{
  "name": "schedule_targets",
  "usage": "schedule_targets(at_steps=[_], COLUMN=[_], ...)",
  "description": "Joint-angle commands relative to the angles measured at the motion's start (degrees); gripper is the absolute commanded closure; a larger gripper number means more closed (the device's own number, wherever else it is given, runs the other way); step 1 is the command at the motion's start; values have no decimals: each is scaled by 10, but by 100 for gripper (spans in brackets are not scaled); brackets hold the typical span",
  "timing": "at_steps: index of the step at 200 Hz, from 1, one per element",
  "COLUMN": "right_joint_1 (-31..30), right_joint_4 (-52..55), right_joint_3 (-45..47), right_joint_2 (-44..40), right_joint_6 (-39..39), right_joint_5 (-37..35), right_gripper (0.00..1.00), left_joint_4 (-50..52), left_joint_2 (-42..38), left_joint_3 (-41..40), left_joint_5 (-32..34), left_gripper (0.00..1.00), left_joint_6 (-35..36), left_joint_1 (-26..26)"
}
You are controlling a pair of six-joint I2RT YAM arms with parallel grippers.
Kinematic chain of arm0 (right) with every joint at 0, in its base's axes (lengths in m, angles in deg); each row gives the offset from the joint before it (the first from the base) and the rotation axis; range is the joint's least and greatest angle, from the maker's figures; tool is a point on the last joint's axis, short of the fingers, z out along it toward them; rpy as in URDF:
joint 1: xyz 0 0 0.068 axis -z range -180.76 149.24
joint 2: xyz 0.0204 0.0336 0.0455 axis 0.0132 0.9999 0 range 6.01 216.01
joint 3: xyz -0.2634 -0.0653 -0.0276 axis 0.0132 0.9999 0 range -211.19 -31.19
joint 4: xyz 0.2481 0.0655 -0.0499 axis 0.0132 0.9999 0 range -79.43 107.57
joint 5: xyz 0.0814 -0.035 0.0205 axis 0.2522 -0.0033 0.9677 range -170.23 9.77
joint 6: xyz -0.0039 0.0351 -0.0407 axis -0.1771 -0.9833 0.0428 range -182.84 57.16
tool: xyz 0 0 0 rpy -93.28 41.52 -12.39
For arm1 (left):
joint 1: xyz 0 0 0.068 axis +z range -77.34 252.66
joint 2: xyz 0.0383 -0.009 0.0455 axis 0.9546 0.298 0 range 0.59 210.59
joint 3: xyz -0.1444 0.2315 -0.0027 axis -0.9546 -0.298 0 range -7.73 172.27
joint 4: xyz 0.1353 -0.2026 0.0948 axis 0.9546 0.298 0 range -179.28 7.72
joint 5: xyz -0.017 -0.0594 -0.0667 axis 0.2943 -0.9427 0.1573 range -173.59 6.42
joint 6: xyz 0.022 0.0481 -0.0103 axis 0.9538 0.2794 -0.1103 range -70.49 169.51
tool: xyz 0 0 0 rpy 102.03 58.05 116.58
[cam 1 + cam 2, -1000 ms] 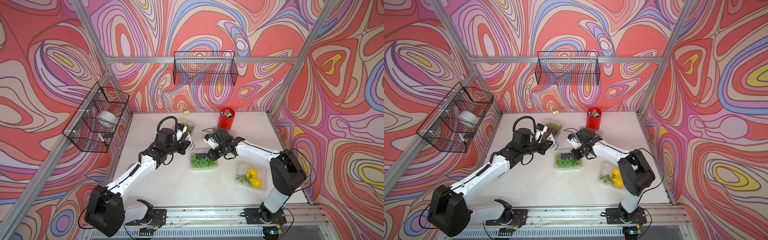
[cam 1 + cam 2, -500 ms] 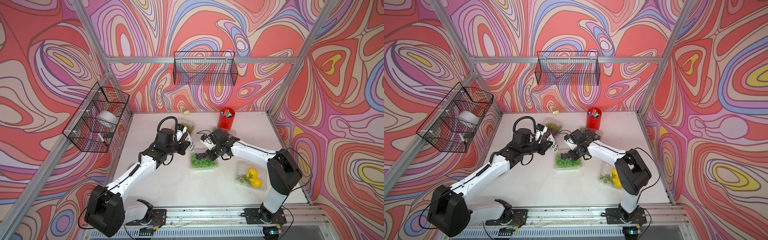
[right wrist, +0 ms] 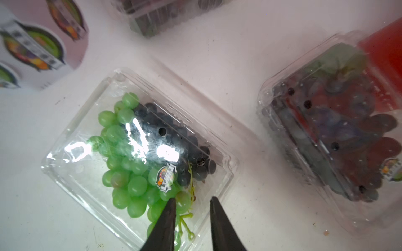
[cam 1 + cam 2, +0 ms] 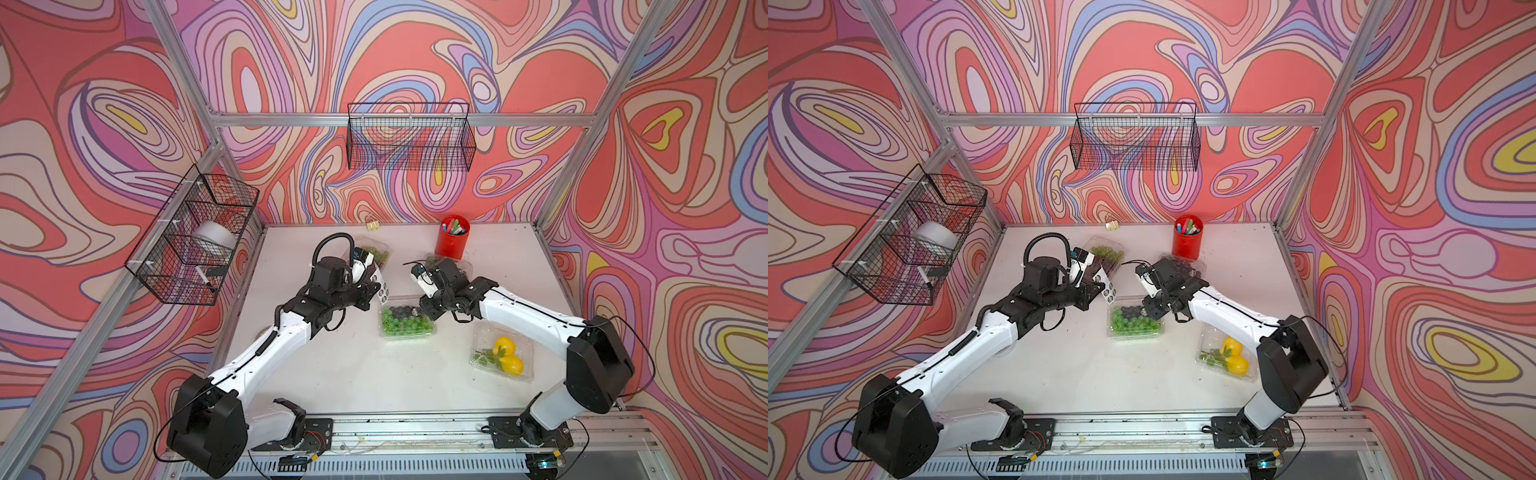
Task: Label fruit boxes
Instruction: Stick the label on the fruit box.
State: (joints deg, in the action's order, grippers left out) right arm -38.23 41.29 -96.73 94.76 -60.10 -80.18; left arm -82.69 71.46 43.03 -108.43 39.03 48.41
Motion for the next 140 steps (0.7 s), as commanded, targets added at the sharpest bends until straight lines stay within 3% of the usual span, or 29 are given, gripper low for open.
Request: schedule_targets(at_steps=[1,27,71,116,140], right_joint_1=[1,14,76,126,133], right_joint_4=[-49,-95,-152,-155,-151], right_joint_3=[22,45,67,46,33], right_joint_2=[-39,-81,-133,-127,-108], right_joint_6=[2,26,60,82,80], right_joint_5=[3,84,300,488,549], right_gripper=[64,54,35,29,28], left_joint_4=[-22,-75,-112,-140,-153], left_joint_2=[-22,-31,-24,-14,-13], left_joint_3=[-16,-34,-38,-39,-41], left_joint_5=[-46,-151,-300,-392,-416], left_gripper=[100,100,100,100,100], left_joint_6=[29,63,99,96,92], left_joint_1=[5,5,5,4,4])
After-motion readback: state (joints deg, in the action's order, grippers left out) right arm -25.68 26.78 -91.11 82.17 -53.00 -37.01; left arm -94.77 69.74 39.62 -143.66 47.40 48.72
